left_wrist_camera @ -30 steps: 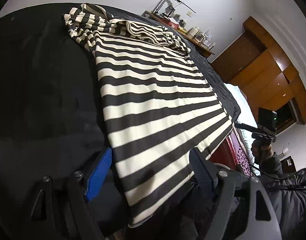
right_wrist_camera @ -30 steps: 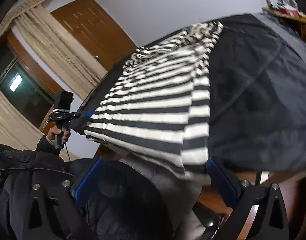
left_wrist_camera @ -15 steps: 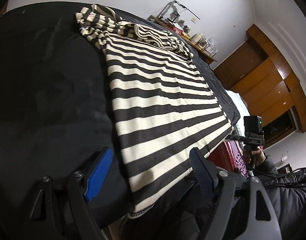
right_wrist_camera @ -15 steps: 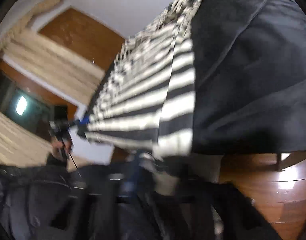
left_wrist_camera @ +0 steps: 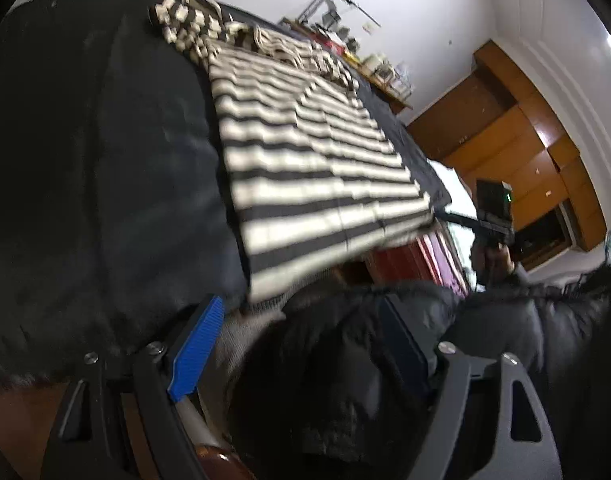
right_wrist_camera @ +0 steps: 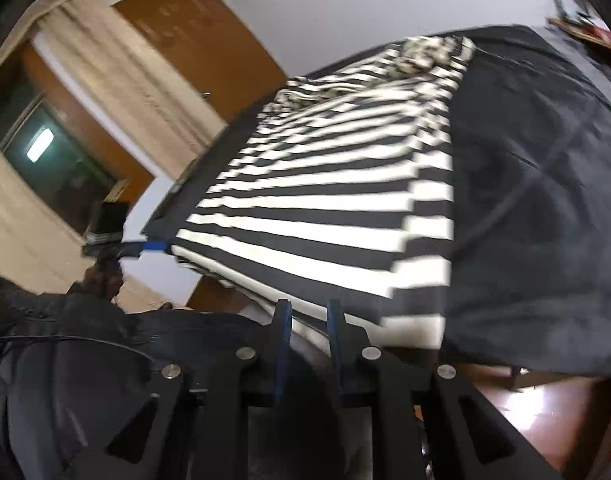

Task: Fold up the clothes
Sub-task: 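Grasp the striped shirt's hem end with both grippers at the bed edge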

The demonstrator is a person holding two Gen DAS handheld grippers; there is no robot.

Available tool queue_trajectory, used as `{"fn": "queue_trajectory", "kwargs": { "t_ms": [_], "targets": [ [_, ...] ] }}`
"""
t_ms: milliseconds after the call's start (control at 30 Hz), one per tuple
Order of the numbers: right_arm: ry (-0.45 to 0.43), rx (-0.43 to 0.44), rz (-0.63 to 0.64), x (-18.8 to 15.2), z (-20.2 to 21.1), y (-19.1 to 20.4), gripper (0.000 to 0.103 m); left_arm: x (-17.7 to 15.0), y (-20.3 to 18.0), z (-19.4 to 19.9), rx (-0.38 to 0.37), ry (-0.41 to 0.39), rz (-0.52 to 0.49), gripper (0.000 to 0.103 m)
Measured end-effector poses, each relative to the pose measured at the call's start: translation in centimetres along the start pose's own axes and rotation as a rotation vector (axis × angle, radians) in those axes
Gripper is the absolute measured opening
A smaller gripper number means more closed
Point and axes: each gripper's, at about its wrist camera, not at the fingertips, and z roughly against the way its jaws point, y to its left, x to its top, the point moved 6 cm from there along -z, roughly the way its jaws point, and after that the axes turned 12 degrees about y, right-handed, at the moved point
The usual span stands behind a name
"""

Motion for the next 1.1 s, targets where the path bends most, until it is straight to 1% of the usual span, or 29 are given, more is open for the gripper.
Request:
{"fn": "queue_trajectory", "kwargs": {
  "t_ms": [33,67,100,133,167,233,333,433,533,600,633,667,700,733,767,800,833,967,1100],
  "targets": [
    [-0.003,0.006,-0.011,-0.4,0.3,-0.4,0.02,-0.1,0.3,-0.4,0.002,0.0,0.011,0.083],
    [-0.007,0.01,-0.024,-0.8,0.6,-0.8,0.031,-0.1,0.7,-0.7,0.003,-0.001,0.024,0.084],
    [-0.013,0.011,-0.04,-1.2,0.9,-1.1,0.064,-0.1,1.1,-1.0,0.002,-0.004,0.04,0.084],
    [-0.019,0.013,-0.055,-1.6,1.2,-1.4,0.081,0.0,1.7,-1.2,-0.002,-0.011,0.064,0.085],
    [-0.026,0.021,-0.071,-1.9,1.5,-1.7,0.091,0.1,2.3,-1.5,-0.021,-0.018,0.087,0.085],
    [-0.04,0.046,-0.107,-2.4,2.0,-2.4,0.091,0.3,3.5,-1.9,-0.065,-0.032,0.133,0.085],
    [-0.047,0.038,-0.196,-2.7,2.0,-4.4,0.091,0.8,4.0,-2.9,-0.129,-0.052,0.158,0.085],
    [-0.067,0.1,-0.259,-2.3,1.5,-6.1,0.091,1.6,4.1,-3.7,-0.202,-0.092,0.176,0.085],
    [-0.047,0.128,-0.275,-2.1,0.7,-6.5,0.089,2.2,4.0,-4.8,-0.286,-0.109,0.213,0.085],
    [-0.018,0.119,-0.249,-1.9,0.1,-5.8,0.068,2.4,4.0,-5.2,-0.335,-0.12,0.247,0.084],
    [-0.006,0.113,-0.23,-1.8,-0.2,-5.3,0.051,2.4,4.0,-5.2,-0.354,-0.121,0.262,0.072],
    [0.006,0.105,-0.211,-1.7,-0.4,-4.9,0.039,2.3,4.0,-5.5,-0.362,-0.095,0.283,0.046],
    [0.017,0.104,-0.19,-1.7,-0.6,-4.4,0.037,2.2,3.9,-5.8,-0.381,-0.069,0.3,0.041],
    [0.027,0.113,-0.163,-1.7,-0.7,-3.9,0.035,2.1,3.5,-5.9,-0.374,-0.053,0.302,0.035],
    [0.036,0.122,-0.136,-1.8,-0.9,-3.3,0.026,2.0,3.2,-5.9,-0.363,-0.04,0.3,0.023],
    [0.043,0.126,-0.115,-1.8,-1.0,-2.9,0.024,1.9,2.8,-5.9,-0.351,-0.026,0.299,0.017],
    [0.044,0.124,-0.1,-1.8,-1.1,-2.5,0.024,2.0,2.3,-5.8,-0.326,-0.018,0.286,0.015],
    [-0.002,0.144,-0.035,-1.1,-0.1,-0.7,0.023,2.8,0.4,-4.3,-0.273,-0.027,0.256,0.014],
    [-0.051,0.138,0.007,0.1,1.1,0.3,0.023,3.7,-0.6,-2.0,-0.243,-0.079,0.227,0.014]
  ]
}}
